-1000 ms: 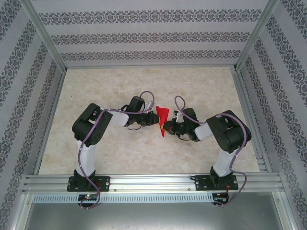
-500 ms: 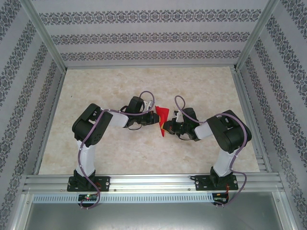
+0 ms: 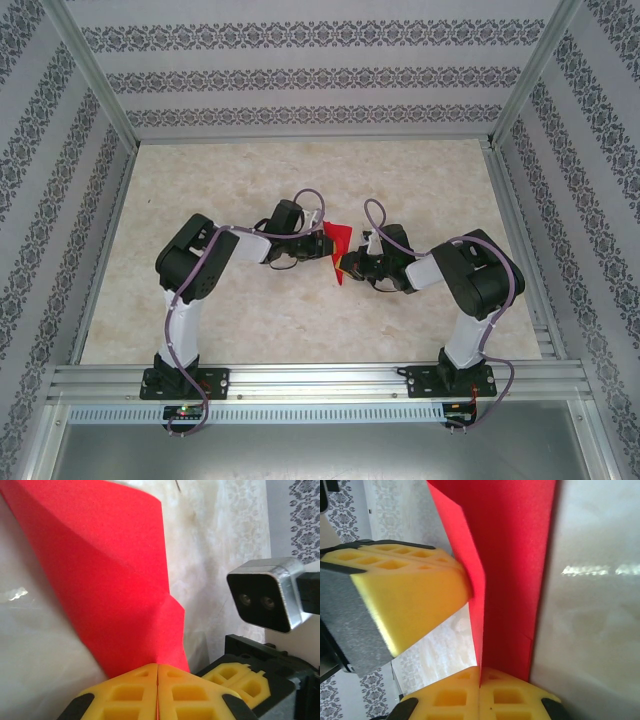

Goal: Fold a paper plane with a square sheet of paper (pick it up from the middle)
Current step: Fold the wing for the fifth time at the center of the table.

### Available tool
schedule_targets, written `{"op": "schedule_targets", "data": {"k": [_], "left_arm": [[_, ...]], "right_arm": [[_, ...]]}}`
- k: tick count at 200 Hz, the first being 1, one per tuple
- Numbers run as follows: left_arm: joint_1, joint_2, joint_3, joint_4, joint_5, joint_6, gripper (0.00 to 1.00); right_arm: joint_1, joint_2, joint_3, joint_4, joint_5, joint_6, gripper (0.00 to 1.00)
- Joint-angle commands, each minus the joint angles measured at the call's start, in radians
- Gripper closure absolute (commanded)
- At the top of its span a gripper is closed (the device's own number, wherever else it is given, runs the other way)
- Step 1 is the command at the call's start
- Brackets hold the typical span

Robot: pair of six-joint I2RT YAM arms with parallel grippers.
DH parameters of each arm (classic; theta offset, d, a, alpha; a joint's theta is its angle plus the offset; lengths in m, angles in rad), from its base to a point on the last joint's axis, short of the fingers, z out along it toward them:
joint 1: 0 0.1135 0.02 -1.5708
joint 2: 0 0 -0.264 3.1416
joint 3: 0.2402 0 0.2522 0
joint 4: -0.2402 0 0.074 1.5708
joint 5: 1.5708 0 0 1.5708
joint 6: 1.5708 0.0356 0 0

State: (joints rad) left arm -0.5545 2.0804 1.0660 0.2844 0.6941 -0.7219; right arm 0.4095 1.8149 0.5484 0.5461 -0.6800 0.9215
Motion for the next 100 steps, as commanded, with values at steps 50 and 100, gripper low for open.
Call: {"op": "schedule_targets", "data": {"k": [50, 100], "left_arm": [[-0.018, 0.042, 0.069, -0.160, -0.062, 0.059, 0.92], [-0.020, 0.052, 0.082, -0.198, -0.081, 0.063, 0.92]], "right_arm": [[-0.006, -0.025, 0.004, -0.191, 0.083, -0.058, 0.91], [0.010, -0.103, 0.014, -0.295, 0.073, -0.075, 0.83]]}}
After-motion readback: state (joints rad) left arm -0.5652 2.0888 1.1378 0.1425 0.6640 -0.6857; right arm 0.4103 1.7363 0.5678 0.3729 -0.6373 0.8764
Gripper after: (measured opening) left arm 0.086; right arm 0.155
